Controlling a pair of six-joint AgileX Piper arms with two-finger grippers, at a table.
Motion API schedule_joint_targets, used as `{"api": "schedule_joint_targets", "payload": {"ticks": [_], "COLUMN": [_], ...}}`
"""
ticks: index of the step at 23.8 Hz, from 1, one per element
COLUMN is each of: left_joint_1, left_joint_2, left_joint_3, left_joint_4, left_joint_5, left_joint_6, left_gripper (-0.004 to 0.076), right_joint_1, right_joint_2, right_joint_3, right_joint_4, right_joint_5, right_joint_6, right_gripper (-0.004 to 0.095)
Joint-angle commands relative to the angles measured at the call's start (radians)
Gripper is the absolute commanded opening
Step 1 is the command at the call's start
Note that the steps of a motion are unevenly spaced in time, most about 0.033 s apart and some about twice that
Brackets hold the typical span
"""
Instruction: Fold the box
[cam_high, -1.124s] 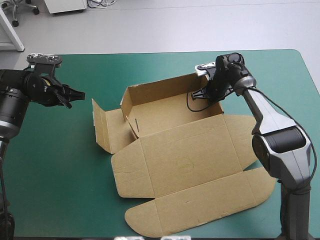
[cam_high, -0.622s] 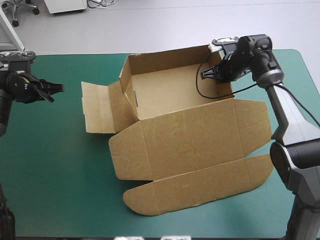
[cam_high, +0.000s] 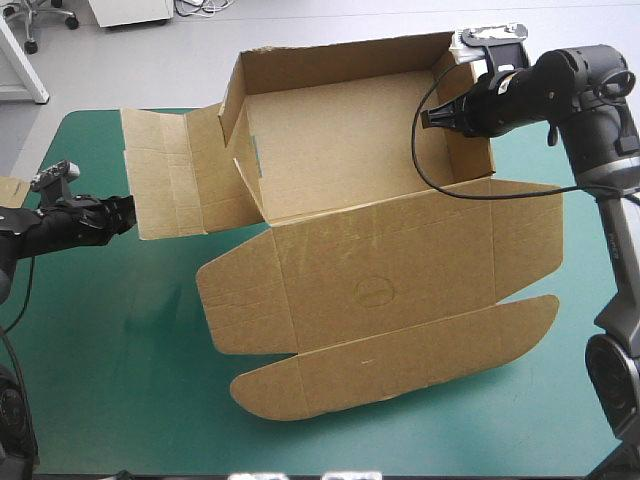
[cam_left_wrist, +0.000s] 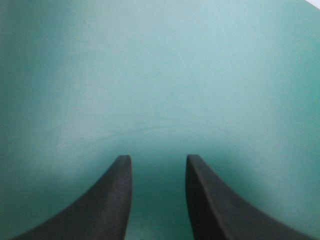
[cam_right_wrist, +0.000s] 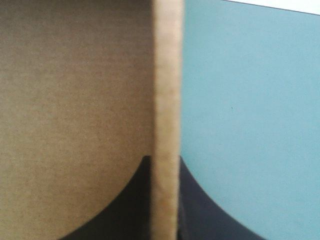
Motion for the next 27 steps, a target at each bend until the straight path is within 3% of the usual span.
{"api": "schedule_joint_targets", "payload": {"ticks": [1,4,10,20,27], "left_joint_1": [0.001,-0.002,-0.004,-0.103,-0.123], "left_joint_2": [0.026,0.113,0.187,0.16,0.018], "left_joint_3": [-0.003,-0.003,-0.003,-0.003,-0.004], "left_joint_4": [-0.312,-0.643,-0.949,-0.953,-0.953], "left_joint_5": [0.018,0.196,0.499,0.499,0.499], "left_joint_6": [0.195,0.373,0.51,0.51,0.511], "left_gripper": [0.0267,0.0267,0.0267,0.0267,0.0266], "right_joint_1": [-0.007,-0.007,-0.007,-0.007,-0.007], "right_joint_2": [-0.09,-0.111,-0.112,-0.087,-0.038], "right_joint_3": [-0.031,-0.031,-0.03,-0.03,-0.006], "right_joint_4": [0.035,0.047,0.083,0.075,0.036], "right_joint_5": [0.006,0.006,0.006,0.006,0.006], "right_joint_6": [0.013,0.019,0.028,0.028,0.021], "right_gripper": [-0.0019,-0.0019,-0.0019,-0.0019,-0.0019]}}
